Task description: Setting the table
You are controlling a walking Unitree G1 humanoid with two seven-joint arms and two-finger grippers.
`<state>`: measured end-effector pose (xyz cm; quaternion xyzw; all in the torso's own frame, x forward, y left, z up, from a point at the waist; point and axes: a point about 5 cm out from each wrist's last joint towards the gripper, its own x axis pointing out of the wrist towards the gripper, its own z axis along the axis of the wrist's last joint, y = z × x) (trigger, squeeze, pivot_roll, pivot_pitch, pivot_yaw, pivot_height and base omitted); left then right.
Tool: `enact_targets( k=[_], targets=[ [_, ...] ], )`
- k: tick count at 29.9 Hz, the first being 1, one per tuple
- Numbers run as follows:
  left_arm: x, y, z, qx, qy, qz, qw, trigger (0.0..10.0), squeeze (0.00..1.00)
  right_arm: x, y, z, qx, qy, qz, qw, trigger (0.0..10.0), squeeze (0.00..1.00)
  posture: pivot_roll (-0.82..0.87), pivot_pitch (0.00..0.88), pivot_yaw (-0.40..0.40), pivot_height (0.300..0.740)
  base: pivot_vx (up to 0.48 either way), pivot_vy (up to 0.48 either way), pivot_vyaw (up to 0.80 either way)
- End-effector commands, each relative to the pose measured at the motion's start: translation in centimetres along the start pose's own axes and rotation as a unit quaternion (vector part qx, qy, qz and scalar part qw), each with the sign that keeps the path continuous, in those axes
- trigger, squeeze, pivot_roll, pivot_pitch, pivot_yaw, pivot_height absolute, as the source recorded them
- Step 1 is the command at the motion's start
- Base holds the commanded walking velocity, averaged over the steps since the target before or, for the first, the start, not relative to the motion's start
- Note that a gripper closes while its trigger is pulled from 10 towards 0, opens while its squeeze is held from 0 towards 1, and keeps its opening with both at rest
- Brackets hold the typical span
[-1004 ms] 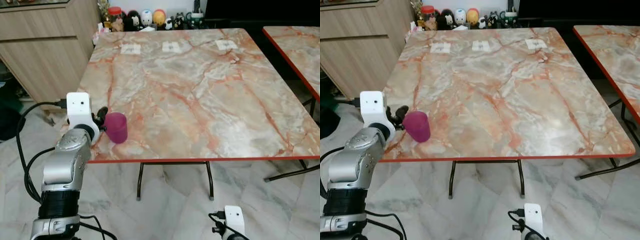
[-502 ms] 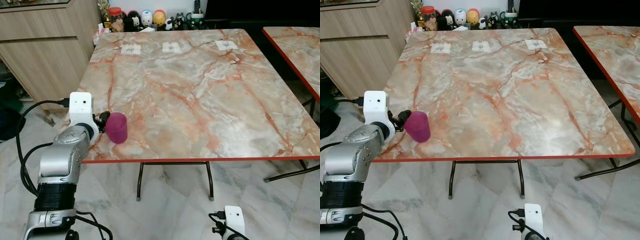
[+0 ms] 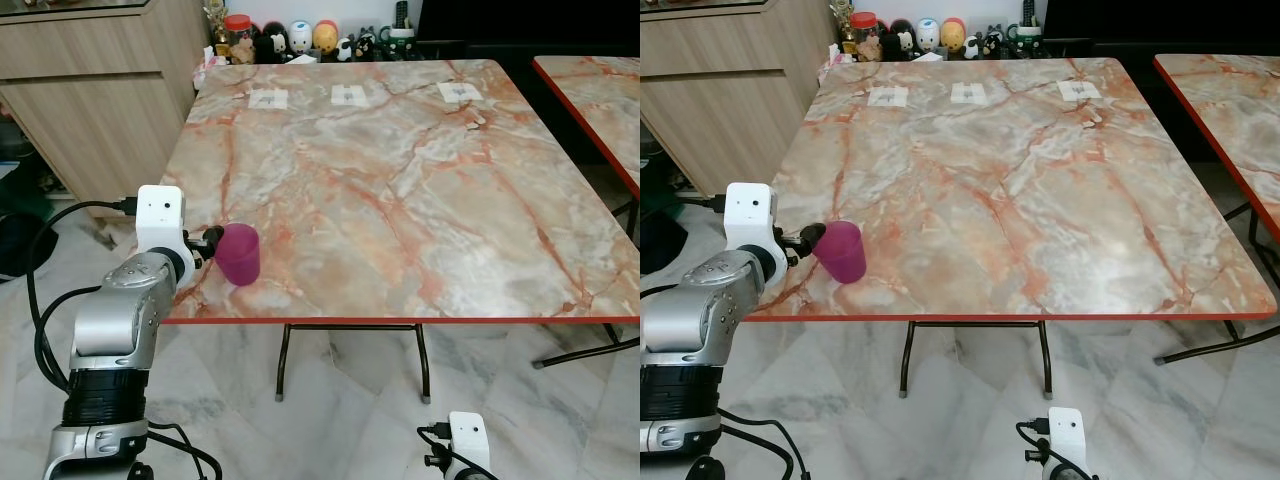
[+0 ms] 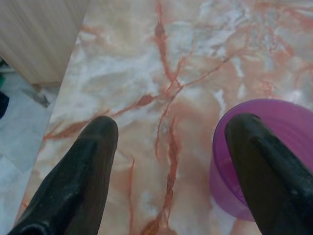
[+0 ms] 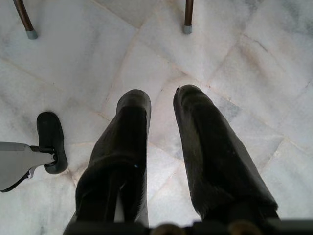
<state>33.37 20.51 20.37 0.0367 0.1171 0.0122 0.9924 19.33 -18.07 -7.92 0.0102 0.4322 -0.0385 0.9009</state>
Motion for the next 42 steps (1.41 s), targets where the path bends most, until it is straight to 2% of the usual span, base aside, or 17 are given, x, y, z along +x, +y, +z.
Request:
enact_targets(
  k=[1, 11, 16, 32, 33, 34, 35, 36, 42],
  targets=[
    [-0.3, 0.0, 0.0, 0.009, 0.004, -0.005, 1.000, 10.0, 0.00, -0.1, 0.0, -0.6, 0.001, 0.012, -0.001, 1.000, 10.0, 0.00, 0.08, 0.080, 0.022, 0.740, 0.000, 0.000, 0.00],
    [-0.1, -0.5, -0.7, 0.016, 0.027, -0.013, 0.999, 10.0, 0.00, -0.1, 0.0, -0.5, 0.002, 0.011, -0.002, 1.000, 10.0, 0.00, 0.07, 0.090, 0.018, 0.740, 0.000, 0.000, 0.00],
    [0.2, -1.3, -1.0, 0.011, 0.034, -0.013, 0.999, 10.0, 0.00, -0.1, 0.0, -0.4, 0.003, 0.010, -0.003, 1.000, 10.0, 0.00, 0.07, 0.096, 0.018, 0.740, 0.000, 0.000, 0.00],
    [0.7, -0.7, -1.0, 0.007, 0.033, 0.025, 0.999, 10.0, 0.00, -0.1, -0.1, -0.4, 0.004, 0.010, -0.003, 1.000, 10.0, 0.00, 0.07, 0.105, 0.016, 0.740, 0.000, 0.000, 0.00],
    [0.7, -0.7, -1.0, 0.005, 0.031, 0.028, 0.999, 6.7, 0.00, -0.1, -0.1, -0.4, 0.004, 0.010, -0.003, 1.000, 10.0, 0.00, 0.07, 0.107, 0.015, 0.740, 0.000, 0.000, 0.00],
    [0.6, -0.6, -1.0, 0.004, 0.030, 0.029, 0.999, 2.7, 0.00, -0.1, -0.1, -0.4, 0.004, 0.010, -0.003, 1.000, 10.0, 0.00, 0.07, 0.107, 0.015, 0.740, 0.000, 0.000, 0.00],
    [0.6, -0.6, -0.9, 0.002, 0.029, 0.030, 0.999, 0.9, 0.00, -0.1, -0.1, -0.4, 0.003, 0.010, -0.003, 1.000, 10.0, 0.00, 0.07, 0.107, 0.014, 0.740, 0.000, 0.000, 0.00],
    [0.6, -0.7, -0.9, 0.002, 0.028, 0.029, 0.999, 0.0, 0.00, -0.1, -0.1, -0.4, 0.003, 0.010, -0.003, 1.000, 10.0, 0.00, 0.07, 0.107, 0.014, 0.740, 0.000, 0.000, 0.00],
    [0.6, -0.7, -0.8, 0.004, 0.027, 0.028, 0.999, 0.0, 0.00, -0.1, -0.1, -0.4, 0.002, 0.010, -0.003, 1.000, 10.0, 0.00, 0.07, 0.108, 0.013, 0.740, 0.000, 0.000, 0.00]
  ],
)
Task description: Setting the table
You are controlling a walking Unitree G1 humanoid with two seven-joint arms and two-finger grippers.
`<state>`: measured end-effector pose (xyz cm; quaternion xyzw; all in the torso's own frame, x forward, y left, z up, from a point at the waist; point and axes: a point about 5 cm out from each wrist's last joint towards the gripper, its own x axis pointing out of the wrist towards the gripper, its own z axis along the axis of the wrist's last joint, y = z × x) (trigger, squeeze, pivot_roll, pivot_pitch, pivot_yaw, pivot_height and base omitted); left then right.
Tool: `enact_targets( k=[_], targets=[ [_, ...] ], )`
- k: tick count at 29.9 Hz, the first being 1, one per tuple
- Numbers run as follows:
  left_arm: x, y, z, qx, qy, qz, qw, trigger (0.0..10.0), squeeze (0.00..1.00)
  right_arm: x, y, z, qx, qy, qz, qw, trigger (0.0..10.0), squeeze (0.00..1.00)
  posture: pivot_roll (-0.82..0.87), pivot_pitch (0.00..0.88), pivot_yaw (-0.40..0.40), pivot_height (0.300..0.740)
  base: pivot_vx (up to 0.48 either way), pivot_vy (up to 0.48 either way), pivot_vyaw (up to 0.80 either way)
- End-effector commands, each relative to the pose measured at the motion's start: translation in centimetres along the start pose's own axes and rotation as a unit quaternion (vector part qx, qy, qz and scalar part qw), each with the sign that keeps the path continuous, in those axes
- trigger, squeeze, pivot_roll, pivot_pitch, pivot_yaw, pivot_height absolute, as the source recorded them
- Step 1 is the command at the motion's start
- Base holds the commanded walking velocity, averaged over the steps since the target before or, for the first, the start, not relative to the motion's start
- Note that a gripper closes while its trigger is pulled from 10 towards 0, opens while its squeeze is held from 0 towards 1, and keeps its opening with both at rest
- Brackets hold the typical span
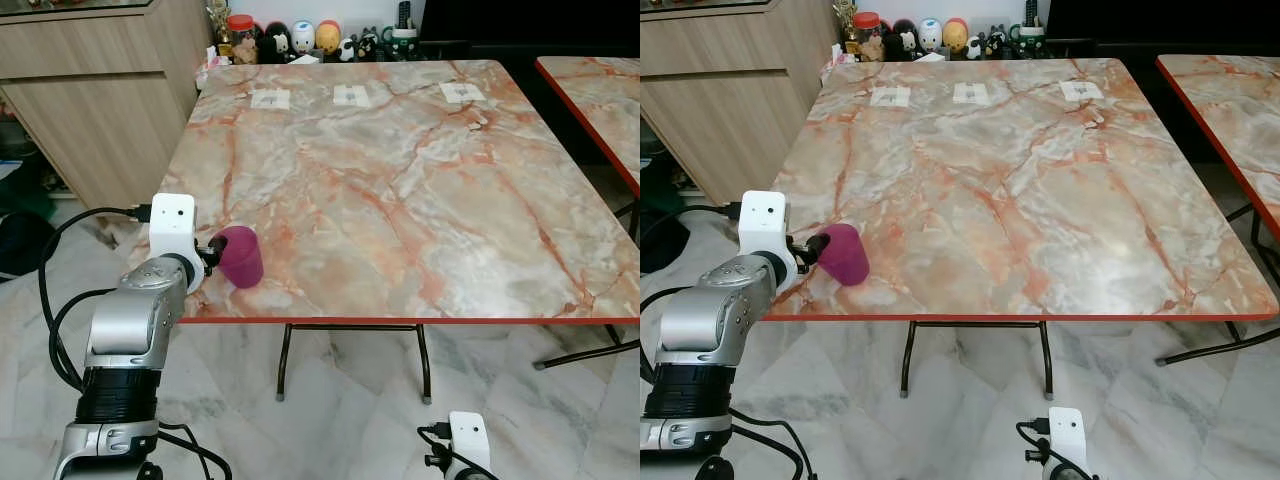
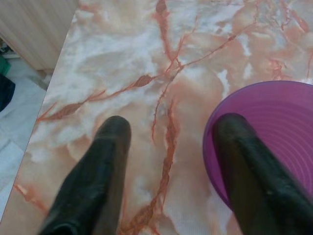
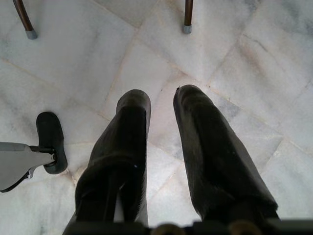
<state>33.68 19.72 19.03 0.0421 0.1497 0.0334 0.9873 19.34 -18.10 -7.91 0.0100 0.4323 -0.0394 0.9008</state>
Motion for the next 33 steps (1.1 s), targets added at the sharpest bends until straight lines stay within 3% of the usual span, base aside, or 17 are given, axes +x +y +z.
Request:
enact_targets(
  k=[1, 33],
  targets=[
    [0.01, 0.20, 0.36, 0.001, -0.007, 0.007, 1.000, 0.0, 0.00, -0.06, -0.07, -0.40, 0.002, 0.010, -0.002, 1.000, 10.0, 0.00, 0.07, 0.108, 0.013, 0.740, 0.000, 0.000, 0.00],
    [-0.49, -0.42, 0.13, 0.013, -0.006, -0.028, 1.000, 0.0, 0.00, -0.04, -0.10, -0.33, 0.000, 0.010, -0.001, 1.000, 10.0, 0.00, 0.07, 0.107, 0.010, 0.740, 0.000, 0.000, 0.00]
  ],
)
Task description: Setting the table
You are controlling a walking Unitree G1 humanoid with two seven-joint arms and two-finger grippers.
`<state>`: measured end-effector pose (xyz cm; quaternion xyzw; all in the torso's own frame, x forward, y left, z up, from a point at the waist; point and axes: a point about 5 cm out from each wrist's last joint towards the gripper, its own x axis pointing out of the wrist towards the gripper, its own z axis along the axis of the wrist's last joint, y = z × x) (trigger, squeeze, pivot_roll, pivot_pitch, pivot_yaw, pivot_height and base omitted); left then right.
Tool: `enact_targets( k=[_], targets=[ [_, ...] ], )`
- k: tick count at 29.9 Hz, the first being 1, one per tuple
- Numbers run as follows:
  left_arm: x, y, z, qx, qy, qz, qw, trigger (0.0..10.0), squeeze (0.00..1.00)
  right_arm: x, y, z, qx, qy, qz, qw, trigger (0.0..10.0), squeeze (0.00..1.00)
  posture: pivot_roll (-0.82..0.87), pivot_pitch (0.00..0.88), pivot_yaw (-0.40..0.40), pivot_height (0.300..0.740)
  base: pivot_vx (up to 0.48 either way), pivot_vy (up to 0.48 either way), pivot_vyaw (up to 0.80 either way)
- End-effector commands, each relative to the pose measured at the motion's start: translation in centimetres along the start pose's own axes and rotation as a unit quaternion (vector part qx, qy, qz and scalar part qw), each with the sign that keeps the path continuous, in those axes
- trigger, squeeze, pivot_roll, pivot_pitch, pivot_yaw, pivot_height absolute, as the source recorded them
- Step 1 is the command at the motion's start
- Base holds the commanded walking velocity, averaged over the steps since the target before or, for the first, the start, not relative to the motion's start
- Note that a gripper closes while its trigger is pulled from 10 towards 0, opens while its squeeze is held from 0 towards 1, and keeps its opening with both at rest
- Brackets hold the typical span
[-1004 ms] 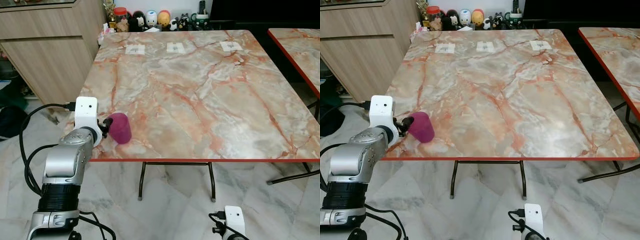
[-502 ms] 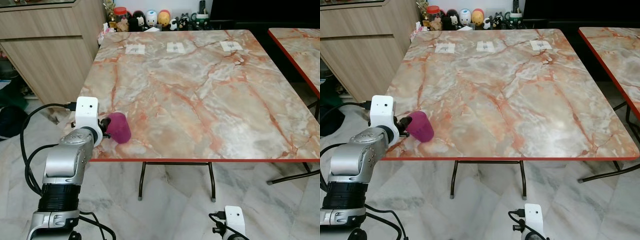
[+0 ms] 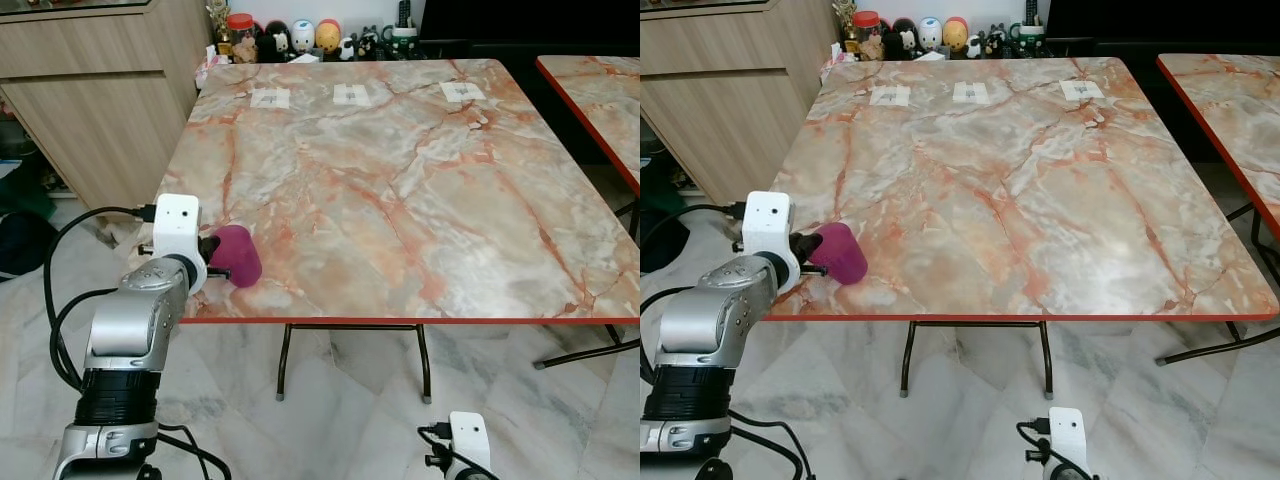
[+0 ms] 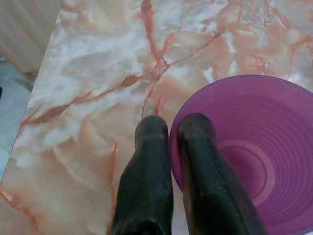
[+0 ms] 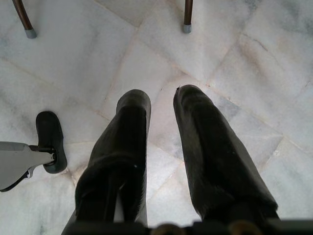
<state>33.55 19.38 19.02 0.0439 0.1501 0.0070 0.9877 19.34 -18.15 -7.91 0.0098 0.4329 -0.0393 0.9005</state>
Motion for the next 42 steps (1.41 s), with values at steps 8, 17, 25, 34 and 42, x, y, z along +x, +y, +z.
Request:
enact_targets(
  k=[8, 17, 25, 34, 42],
  targets=[
    [-0.6, -0.5, 0.6, 0.002, -0.028, -0.011, 1.000, 0.0, 0.00, 0.0, -0.1, -0.3, 0.000, 0.010, -0.001, 1.000, 10.0, 0.00, 0.07, 0.107, 0.008, 0.740, 0.000, 0.000, 0.00],
    [-0.9, -0.8, 0.7, 0.001, -0.035, -0.021, 0.999, 0.0, 0.00, 0.0, -0.1, -0.3, -0.001, 0.010, -0.001, 1.000, 10.0, 0.00, 0.07, 0.108, 0.008, 0.740, 0.000, 0.000, 0.00],
    [-1.7, -1.3, 2.2, 0.010, -0.132, -0.018, 0.991, 0.0, 0.00, -0.1, -0.1, -0.4, -0.001, 0.011, -0.002, 1.000, 10.0, 0.00, 0.07, 0.105, 0.008, 0.740, 0.000, 0.000, 0.00],
    [-1.9, -2.4, 0.1, -0.016, -0.072, -0.068, 0.995, 2.4, 0.00, -0.1, -0.2, -0.4, -0.002, 0.011, -0.002, 1.000, 10.0, 0.00, 0.07, 0.110, 0.006, 0.740, 0.000, 0.000, 0.00],
    [-1.8, -2.3, 0.0, -0.001, -0.042, -0.067, 0.997, 10.0, 0.26, -0.1, -0.2, -0.5, -0.002, 0.012, -0.002, 1.000, 10.0, 0.00, 0.07, 0.111, 0.009, 0.740, 0.000, 0.000, 0.00]
  ],
)
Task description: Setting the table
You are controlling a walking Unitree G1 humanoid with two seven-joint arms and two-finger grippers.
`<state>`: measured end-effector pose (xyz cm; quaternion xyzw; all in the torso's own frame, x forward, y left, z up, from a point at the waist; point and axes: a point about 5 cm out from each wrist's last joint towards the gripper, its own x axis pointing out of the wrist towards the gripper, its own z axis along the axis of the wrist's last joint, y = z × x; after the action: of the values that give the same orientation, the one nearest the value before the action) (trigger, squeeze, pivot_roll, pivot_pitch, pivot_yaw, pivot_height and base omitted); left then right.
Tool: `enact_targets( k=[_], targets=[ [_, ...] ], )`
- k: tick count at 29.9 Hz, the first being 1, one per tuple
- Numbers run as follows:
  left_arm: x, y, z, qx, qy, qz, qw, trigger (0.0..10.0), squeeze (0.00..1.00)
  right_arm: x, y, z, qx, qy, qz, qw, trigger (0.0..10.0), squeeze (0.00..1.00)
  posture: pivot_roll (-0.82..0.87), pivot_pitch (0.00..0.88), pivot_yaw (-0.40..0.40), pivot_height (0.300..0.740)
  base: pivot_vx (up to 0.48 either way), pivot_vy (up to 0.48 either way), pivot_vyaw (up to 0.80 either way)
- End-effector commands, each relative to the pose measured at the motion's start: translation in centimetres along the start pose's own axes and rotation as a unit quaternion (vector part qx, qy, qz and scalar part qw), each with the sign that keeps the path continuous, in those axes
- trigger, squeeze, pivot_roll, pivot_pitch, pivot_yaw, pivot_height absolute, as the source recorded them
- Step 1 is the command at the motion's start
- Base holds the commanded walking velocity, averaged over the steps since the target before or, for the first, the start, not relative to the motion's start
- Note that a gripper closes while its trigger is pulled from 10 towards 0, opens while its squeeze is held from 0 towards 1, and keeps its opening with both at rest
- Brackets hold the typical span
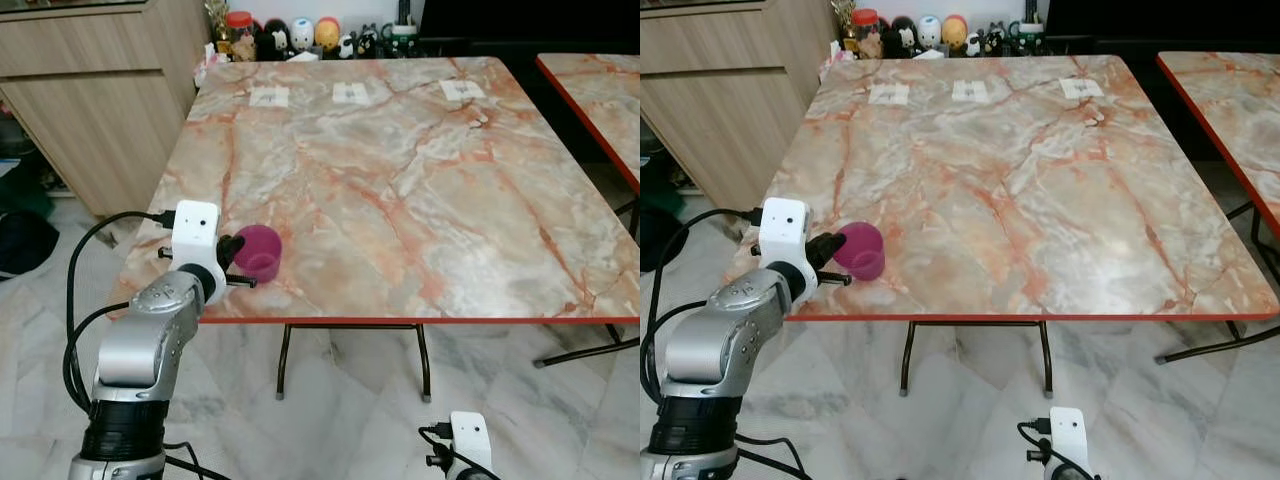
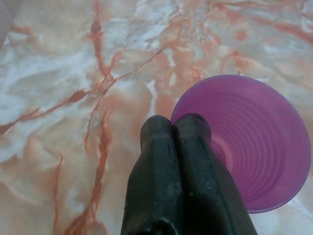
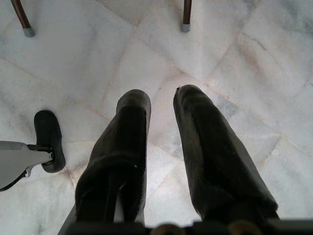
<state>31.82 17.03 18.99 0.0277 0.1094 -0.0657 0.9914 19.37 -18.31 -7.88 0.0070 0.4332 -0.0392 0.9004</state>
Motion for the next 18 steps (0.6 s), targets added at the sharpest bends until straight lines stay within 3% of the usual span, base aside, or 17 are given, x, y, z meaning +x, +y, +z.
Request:
enact_targets(
  k=[1, 2, 10, 11, 18],
  targets=[
    [-0.1, 0.2, 0.4, 0.001, 0.007, 0.012, 1.000, 10.0, 0.26, -0.1, 0.0, -0.5, 0.000, 0.012, 0.000, 1.000, 10.0, 0.00, 0.07, 0.111, 0.009, 0.740, 0.000, 0.000, 0.00],
    [-0.1, 0.3, 0.5, 0.001, 0.011, 0.016, 1.000, 10.0, 1.00, -0.1, 0.0, -0.5, 0.001, 0.012, -0.001, 1.000, 10.0, 0.00, 0.07, 0.111, 0.010, 0.740, 0.000, 0.000, 0.00],
    [-0.1, 0.0, 0.8, 0.012, 0.017, 0.007, 1.000, 10.0, 1.00, -0.1, 0.1, -0.6, 0.002, 0.013, 0.000, 1.000, 10.0, 0.00, 0.07, 0.111, 0.012, 0.740, 0.000, 0.000, 0.00],
    [-0.1, -0.1, 1.0, 0.014, 0.016, 0.004, 1.000, 10.0, 0.00, -0.1, 0.1, -0.6, 0.002, 0.013, 0.000, 1.000, 10.0, 0.00, 0.07, 0.111, 0.012, 0.740, 0.000, 0.000, 0.00],
    [0.1, -0.7, 0.6, 0.028, 0.040, -0.015, 0.999, 10.0, 0.00, -0.1, 0.1, -0.6, 0.002, 0.012, 0.000, 1.000, 10.0, 0.00, 0.07, 0.110, 0.014, 0.740, 0.000, 0.000, 0.00]
  ],
)
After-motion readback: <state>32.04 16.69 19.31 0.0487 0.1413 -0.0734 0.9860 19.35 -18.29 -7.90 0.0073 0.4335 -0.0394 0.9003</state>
